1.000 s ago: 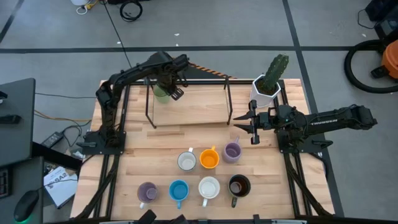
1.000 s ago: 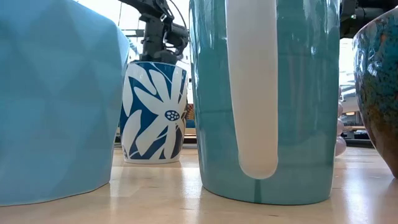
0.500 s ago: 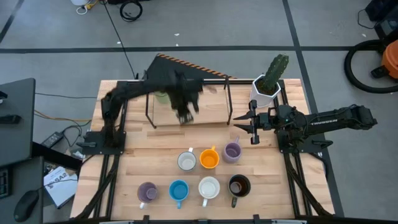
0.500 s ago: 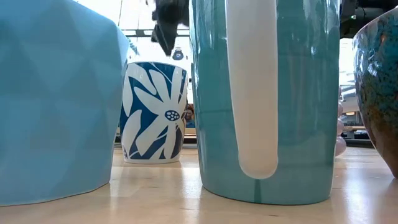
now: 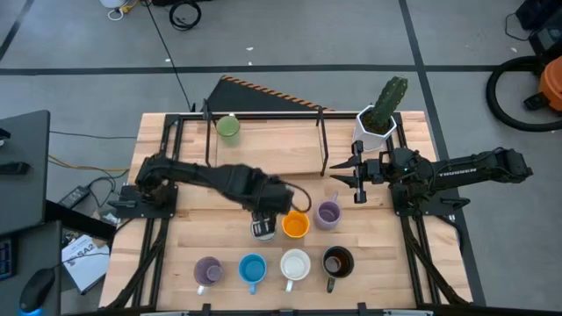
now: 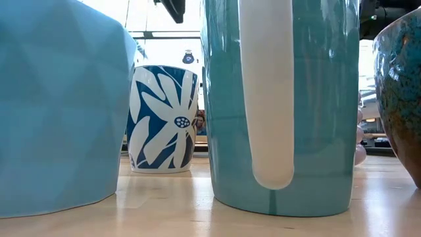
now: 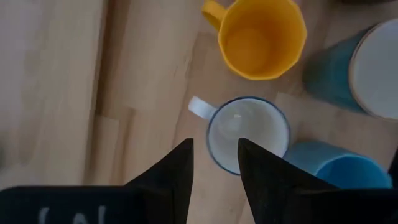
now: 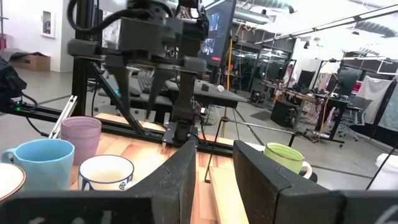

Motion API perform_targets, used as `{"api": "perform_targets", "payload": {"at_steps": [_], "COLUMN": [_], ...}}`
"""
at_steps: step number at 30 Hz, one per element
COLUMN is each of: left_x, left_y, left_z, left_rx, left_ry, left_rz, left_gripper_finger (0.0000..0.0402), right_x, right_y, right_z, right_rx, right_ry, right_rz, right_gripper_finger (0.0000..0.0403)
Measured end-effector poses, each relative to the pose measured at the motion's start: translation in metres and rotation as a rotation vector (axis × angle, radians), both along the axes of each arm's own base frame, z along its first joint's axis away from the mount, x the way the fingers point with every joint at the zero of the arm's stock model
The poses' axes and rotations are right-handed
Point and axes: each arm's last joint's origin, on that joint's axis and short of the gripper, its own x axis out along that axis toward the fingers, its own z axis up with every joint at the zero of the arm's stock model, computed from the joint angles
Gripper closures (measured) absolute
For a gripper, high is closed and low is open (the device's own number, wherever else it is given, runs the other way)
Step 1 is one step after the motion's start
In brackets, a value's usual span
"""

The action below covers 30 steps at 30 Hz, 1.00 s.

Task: Place coffee mugs
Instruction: Put the blue patterned mug on the shelf

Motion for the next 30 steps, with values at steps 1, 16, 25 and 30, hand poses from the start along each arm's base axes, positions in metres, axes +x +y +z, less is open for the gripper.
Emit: {"api": "perform_targets", "payload": {"at_steps": [1,16,25,30], "left_x": [-0.001,0.012,0.01,0.006], "left_y": [-0.004,-0.079,-0.086,-0.086], "left_z": [0.0,-0.059,-0.073,-0.092], "left_rx": [-0.006,0.054,0.063,0.088], "left_ry": [-0.002,0.158,0.198,0.256], "left_rz": [0.001,-0.452,-0.47,-0.499], "left_gripper_finger": [0.0269,0.0269,0.0269,0.0269], "right_x": [0.0,0.0,0.0,0.0], "right_y": [0.0,0.0,0.0,0.0], "right_z": [0.0,-0.001,0.0,0.0], "right_rx": [0.0,-0.001,-0.002,-0.002], "right_ry": [0.0,0.006,0.005,0.004], "right_rz": [0.0,0.0,0.0,-0.001], "right_gripper_finger": [0.0289,0.0289,0.0289,0.0289]}}
